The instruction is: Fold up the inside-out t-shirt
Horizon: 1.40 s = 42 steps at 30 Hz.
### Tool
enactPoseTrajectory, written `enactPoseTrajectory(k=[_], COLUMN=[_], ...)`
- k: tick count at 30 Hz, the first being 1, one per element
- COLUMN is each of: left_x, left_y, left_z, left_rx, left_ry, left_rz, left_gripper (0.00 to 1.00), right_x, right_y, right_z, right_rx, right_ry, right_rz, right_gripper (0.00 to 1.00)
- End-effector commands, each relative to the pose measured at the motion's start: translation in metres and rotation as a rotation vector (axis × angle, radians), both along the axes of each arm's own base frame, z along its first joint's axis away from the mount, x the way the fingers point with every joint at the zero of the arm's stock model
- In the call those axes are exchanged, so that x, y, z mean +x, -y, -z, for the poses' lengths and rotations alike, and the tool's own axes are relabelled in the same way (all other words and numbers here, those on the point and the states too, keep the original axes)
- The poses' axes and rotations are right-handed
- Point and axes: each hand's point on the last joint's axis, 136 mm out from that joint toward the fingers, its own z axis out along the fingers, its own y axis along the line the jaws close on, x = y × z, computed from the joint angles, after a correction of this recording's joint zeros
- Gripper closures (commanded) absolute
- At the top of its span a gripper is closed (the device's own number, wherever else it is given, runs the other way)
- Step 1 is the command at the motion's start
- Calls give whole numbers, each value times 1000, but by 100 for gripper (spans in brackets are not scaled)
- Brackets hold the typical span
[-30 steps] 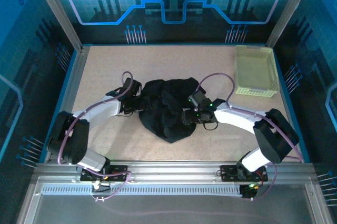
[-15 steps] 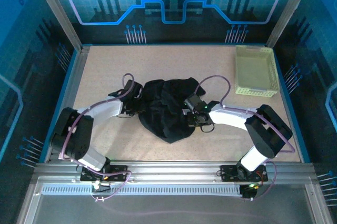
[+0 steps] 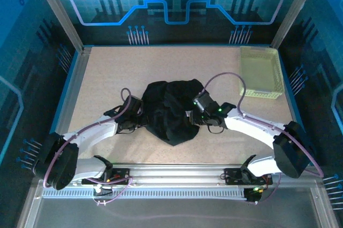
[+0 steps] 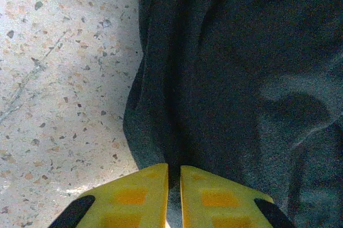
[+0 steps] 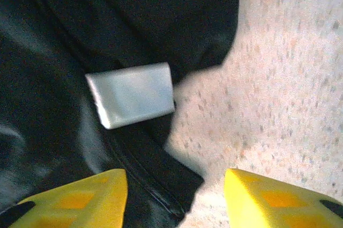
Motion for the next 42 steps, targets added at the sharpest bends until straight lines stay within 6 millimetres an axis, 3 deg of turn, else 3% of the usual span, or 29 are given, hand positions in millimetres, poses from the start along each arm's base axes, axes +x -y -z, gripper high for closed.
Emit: enactPoseTrajectory(k=[1, 5, 9, 14, 19, 24, 27, 28, 31, 34, 36, 38, 40, 42], left_x=[-2, -2, -3, -7, -13, -24, -33, -35, -47, -64, -75, -80, -73, -58], left_y=[6, 14, 16, 17, 23, 31, 44, 53, 89, 131, 152, 160, 150, 131], left_z=[4, 5, 6, 7, 9, 12, 7, 2, -15, -38, -50, -59, -65, -73], left_rx=[-18, -15, -11, -13, -13, -6, -27, -44, -113, -174, -206, -218, -166, -96], left_ry=[-18, -22, -29, -34, -46, -63, -54, -38, 23, 102, 145, 175, 217, 252], left_rz=[-4, 15, 20, 21, 35, 62, 91, 111, 207, 343, 430, 482, 469, 416], left_gripper=[87, 91, 94, 97, 100, 100, 100, 100, 100, 100, 99, 90, 73, 63], right_x=[-28, -31, -27, -23, -18, -1, 11, 21, 31, 34, 32, 28, 23, 18], right_y=[-3, -6, -21, -21, -16, 11, 38, 43, 61, 73, 76, 79, 84, 91], right_z=[27, 41, 43, 54, 53, 15, -22, -48, -97, -136, -148, -146, -133, -118], right_rx=[44, 68, 141, 92, 33, -116, -242, -261, -297, -287, -262, -238, -243, -256], right_ry=[-114, -132, -116, -139, -124, 0, 106, 169, 290, 381, 412, 406, 372, 339], right_rz=[14, 30, -4, 3, 3, 16, 34, 54, 69, 88, 88, 89, 105, 124], right_gripper=[45, 45, 44, 47, 71, 97, 100, 100, 100, 100, 100, 100, 100, 100])
